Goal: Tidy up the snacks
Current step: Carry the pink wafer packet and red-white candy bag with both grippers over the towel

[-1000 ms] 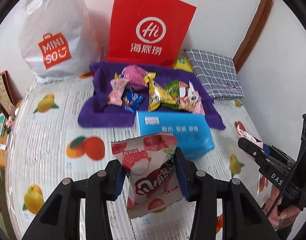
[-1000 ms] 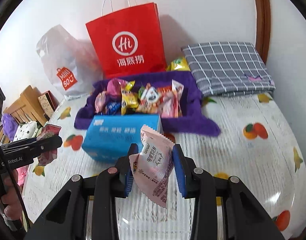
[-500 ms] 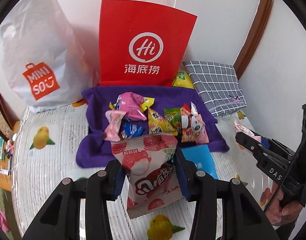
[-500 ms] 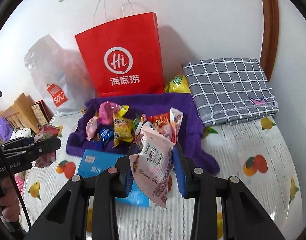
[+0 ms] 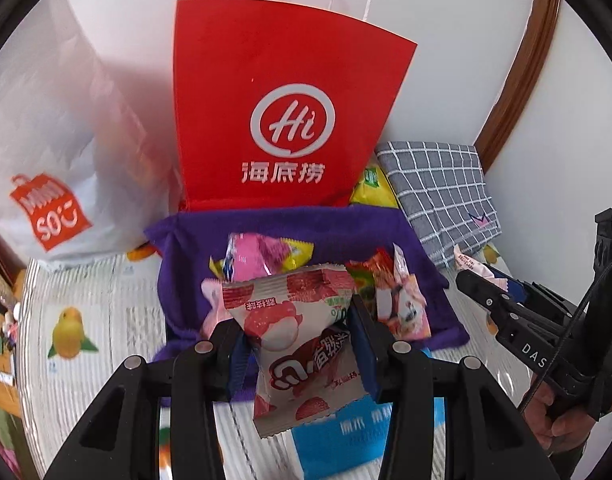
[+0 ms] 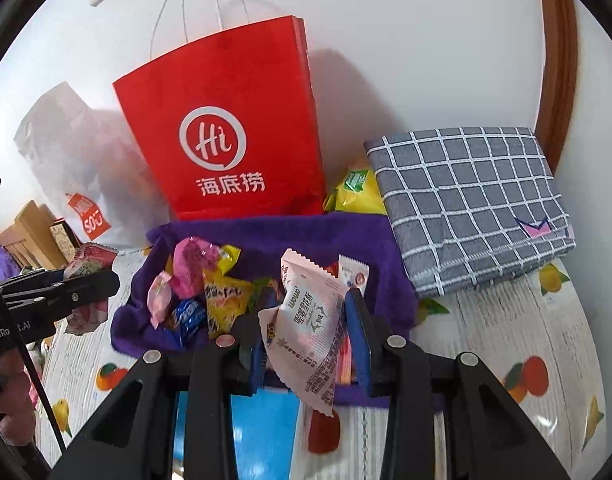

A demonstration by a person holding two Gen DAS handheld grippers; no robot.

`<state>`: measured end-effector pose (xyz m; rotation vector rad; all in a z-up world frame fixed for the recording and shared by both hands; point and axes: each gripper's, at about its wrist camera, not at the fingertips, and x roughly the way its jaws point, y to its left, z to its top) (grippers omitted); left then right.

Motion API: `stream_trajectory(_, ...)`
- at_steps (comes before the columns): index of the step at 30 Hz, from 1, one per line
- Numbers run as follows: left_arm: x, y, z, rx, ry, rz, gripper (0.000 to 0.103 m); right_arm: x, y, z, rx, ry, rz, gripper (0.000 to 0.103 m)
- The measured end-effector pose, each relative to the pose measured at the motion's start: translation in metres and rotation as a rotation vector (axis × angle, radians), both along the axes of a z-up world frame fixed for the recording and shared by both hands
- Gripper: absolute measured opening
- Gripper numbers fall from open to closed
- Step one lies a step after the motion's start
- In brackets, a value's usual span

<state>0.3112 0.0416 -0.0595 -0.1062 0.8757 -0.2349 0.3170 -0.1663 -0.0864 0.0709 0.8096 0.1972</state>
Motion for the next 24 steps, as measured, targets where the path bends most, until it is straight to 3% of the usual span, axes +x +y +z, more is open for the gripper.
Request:
stream_trajectory(9,0.042,0.004,-0.002,-0.011,-0.005,-0.007,0.043,0.038,0.012,-0.005,0.013,-0.008,0.003,0.035)
stream_trajectory(24,0.066,0.028,-0.029,-0.034,0.034,0.057,0.043,0.086,0.024,-0.031,0.023,0.012,0.038,0.035)
